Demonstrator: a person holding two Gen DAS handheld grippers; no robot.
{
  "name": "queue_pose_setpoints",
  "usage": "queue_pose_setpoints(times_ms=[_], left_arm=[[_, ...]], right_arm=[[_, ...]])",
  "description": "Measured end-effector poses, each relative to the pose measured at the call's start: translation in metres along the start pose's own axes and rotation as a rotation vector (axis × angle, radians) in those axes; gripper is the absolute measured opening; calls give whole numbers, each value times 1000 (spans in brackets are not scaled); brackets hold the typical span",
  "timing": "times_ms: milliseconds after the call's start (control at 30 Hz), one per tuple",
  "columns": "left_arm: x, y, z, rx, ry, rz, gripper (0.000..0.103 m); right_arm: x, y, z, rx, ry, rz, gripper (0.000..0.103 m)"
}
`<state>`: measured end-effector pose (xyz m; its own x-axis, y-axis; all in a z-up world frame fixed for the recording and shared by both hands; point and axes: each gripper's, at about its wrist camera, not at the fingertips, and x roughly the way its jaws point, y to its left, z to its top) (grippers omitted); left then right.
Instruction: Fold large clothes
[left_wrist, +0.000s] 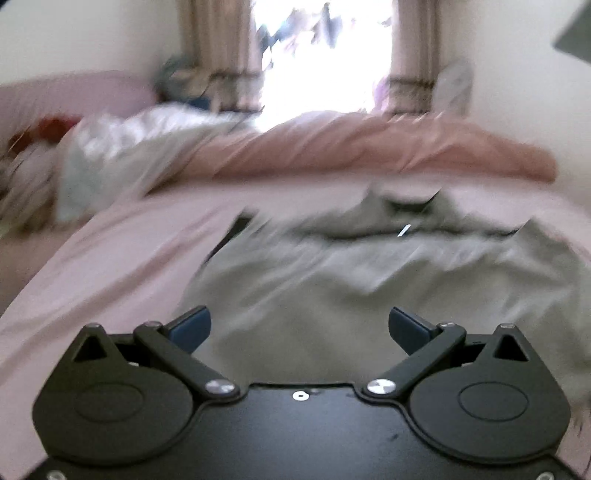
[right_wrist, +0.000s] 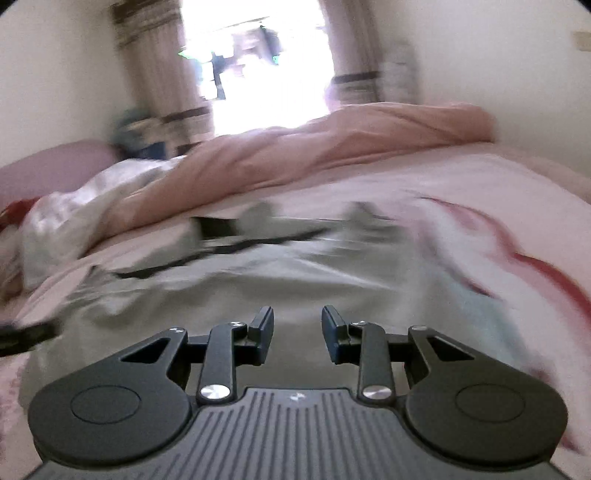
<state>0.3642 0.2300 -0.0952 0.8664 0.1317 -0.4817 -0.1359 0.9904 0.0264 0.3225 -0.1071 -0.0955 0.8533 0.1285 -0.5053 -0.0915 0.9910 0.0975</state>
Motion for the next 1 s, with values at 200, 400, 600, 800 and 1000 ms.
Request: queue_pose_setpoints(times_ms=[200, 400, 600, 800, 1000], left_arm=[[68, -26, 9, 276, 82, 188, 103], [79, 68, -22, 44, 185, 150, 103], [81, 119, -23, -135, 236, 129, 103], [63, 112, -29, -89, 201, 196, 103], [37, 114, -37, -35, 204, 229, 103]], right_arm=[[63, 19, -3, -109, 69, -94, 39], [56, -77, -8, 16, 38, -234, 31], [43, -122, 3, 134, 65, -204, 30], [15, -103, 16, 124, 36, -226, 56], [-34, -103, -24, 284, 77, -135, 74]])
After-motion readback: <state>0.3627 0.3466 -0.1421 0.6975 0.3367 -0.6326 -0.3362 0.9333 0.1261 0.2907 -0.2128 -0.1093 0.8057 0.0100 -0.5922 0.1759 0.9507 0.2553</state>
